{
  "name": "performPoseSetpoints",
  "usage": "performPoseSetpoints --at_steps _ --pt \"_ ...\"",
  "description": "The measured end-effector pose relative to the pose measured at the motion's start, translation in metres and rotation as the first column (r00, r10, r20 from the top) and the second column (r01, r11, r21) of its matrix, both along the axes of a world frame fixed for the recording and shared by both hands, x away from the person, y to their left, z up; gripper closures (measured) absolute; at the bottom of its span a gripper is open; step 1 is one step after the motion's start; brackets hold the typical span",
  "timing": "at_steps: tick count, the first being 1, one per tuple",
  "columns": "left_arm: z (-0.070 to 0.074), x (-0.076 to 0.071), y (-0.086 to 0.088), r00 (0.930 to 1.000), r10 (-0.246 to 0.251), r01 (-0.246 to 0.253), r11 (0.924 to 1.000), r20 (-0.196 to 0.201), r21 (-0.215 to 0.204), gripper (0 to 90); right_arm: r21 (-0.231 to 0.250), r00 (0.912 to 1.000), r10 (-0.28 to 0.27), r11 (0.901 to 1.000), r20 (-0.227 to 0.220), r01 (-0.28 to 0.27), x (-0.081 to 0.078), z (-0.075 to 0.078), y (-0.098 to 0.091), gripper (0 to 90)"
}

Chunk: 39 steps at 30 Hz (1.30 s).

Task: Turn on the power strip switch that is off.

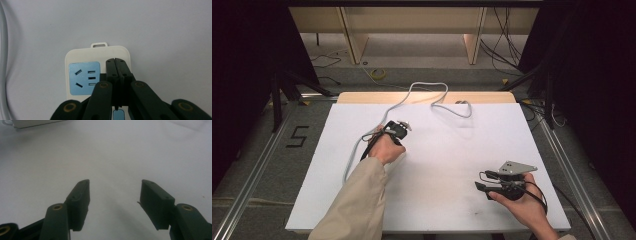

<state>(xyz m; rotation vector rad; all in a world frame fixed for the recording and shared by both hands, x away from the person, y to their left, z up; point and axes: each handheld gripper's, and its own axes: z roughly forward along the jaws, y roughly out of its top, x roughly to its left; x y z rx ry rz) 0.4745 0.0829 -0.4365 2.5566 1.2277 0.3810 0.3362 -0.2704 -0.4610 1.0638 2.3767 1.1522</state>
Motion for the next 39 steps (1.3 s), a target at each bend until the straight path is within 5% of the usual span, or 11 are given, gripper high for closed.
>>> performPoseSetpoints --at_steps 17,32,39 --pt "0.001 -0.001 0.003 0.9996 -0.018 0.018 0.9997 0.021 -0.014 89.5 0.002 1.0000 0.000 1.0000 0.000 0.000 0.000 0.000 0.001 41.9" --pt "0.020 -0.015 0.017 0.9905 -0.019 0.036 0.9923 0.136 -0.119 81.9 0.001 1.0000 -0.001 1.0000 0.004 0.001 0.000 0.000 0.001 41.7" --pt "0.022 -0.025 0.030 0.9836 -0.026 0.056 0.9847 0.178 -0.165 70.0 0.001 1.0000 -0.002 1.0000 0.006 0.002 0.000 0.000 0.001 41.5"
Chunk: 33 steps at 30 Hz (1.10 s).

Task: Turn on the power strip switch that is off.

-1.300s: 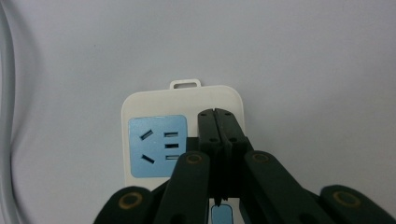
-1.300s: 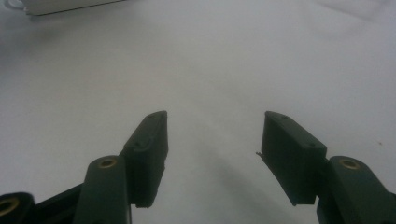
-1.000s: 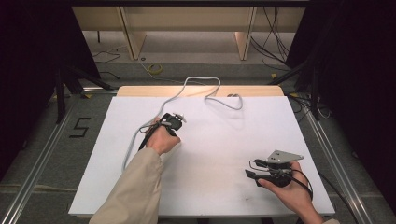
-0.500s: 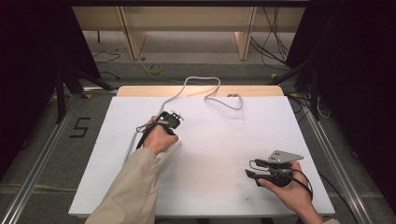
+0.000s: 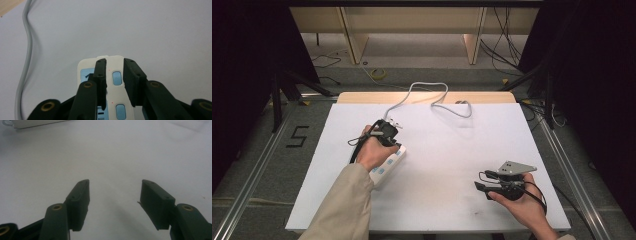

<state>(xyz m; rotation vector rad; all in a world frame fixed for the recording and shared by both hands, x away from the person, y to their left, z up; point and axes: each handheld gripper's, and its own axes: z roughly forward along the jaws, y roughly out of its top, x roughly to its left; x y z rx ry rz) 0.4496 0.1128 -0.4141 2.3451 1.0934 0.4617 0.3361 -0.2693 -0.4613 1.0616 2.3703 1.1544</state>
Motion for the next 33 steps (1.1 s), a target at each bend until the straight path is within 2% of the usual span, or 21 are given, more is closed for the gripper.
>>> performPoseSetpoints --at_steps 9,15,19,25,28,33 --pt "-0.001 -0.015 0.019 0.9979 -0.013 0.017 0.9975 0.064 -0.069 52.5 0.000 1.0000 0.001 1.0000 0.000 -0.001 0.000 0.000 0.000 41.3" --pt "-0.003 -0.026 0.032 0.9977 0.013 -0.006 0.9937 0.067 -0.112 41.0 0.002 1.0000 0.001 1.0000 0.002 -0.001 0.000 0.000 0.000 41.0" --pt "-0.006 -0.031 0.038 0.9966 0.036 -0.026 0.9894 0.074 -0.143 36.3 0.002 1.0000 0.003 1.0000 0.004 -0.003 0.000 0.000 0.001 40.7" --pt "-0.011 -0.039 0.044 0.9944 0.041 -0.023 0.9849 0.098 -0.171 31.5 0.003 1.0000 0.004 1.0000 0.005 -0.004 0.000 0.000 0.001 40.2" --pt "-0.013 -0.045 0.046 0.9936 0.025 -0.005 0.9836 0.111 -0.180 29.2 0.003 1.0000 0.005 1.0000 0.007 -0.005 0.000 0.000 0.000 40.1" --pt "-0.017 -0.057 0.050 0.9902 0.017 0.013 0.9773 0.138 -0.211 25.4 0.005 1.0000 0.006 1.0000 0.003 -0.006 0.001 -0.001 0.000 39.1"
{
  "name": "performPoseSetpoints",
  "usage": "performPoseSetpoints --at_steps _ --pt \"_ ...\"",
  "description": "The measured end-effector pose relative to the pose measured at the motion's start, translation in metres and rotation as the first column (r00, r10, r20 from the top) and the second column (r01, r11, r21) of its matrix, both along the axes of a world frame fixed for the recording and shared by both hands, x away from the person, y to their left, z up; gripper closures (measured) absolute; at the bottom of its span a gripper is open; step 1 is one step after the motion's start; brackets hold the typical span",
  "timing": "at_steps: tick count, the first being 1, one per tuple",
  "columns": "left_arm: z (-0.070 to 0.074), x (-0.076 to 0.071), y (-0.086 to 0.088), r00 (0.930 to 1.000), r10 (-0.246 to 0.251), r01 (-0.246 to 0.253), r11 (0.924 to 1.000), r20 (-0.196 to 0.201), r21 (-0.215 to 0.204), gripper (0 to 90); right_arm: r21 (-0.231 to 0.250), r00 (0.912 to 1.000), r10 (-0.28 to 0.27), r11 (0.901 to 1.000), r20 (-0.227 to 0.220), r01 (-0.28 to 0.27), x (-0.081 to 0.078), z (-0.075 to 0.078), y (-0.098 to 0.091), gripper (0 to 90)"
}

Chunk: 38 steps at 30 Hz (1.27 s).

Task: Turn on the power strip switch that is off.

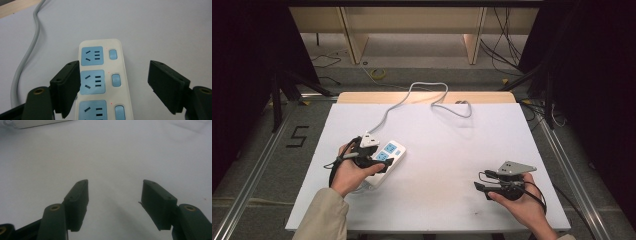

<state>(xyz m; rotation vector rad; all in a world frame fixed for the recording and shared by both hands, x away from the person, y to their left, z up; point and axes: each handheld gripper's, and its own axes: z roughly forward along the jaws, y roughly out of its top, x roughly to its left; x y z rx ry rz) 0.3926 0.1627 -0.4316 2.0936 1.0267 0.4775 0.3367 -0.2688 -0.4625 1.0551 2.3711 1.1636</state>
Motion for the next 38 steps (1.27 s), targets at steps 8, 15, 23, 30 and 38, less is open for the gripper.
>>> performPoseSetpoints --at_steps 8,15,23,30,38 --pt "-0.004 -0.016 0.007 0.9996 -0.008 0.009 0.9992 0.029 -0.040 20.7 0.001 1.0000 0.007 1.0000 0.001 -0.007 0.000 0.000 0.001 38.6" --pt "-0.011 -0.028 0.014 0.9979 -0.039 0.041 0.9984 0.052 -0.038 18.8 0.001 1.0000 0.009 1.0000 0.000 -0.009 0.000 -0.001 0.001 38.4" --pt "-0.020 -0.044 0.026 0.9978 -0.018 0.019 0.9997 0.063 -0.016 16.0 0.000 1.0000 0.010 1.0000 0.002 -0.010 -0.001 -0.001 0.000 38.1" --pt "-0.023 -0.052 0.030 0.9970 -0.004 0.004 1.0000 0.077 -0.005 15.8 -0.001 0.9999 0.011 0.9999 0.002 -0.011 -0.001 -0.002 0.000 37.9" --pt "-0.022 -0.054 0.016 0.9954 -0.037 0.037 0.9993 0.088 0.008 15.8 -0.004 0.9999 0.011 0.9999 0.001 -0.011 -0.001 -0.003 0.001 37.4"
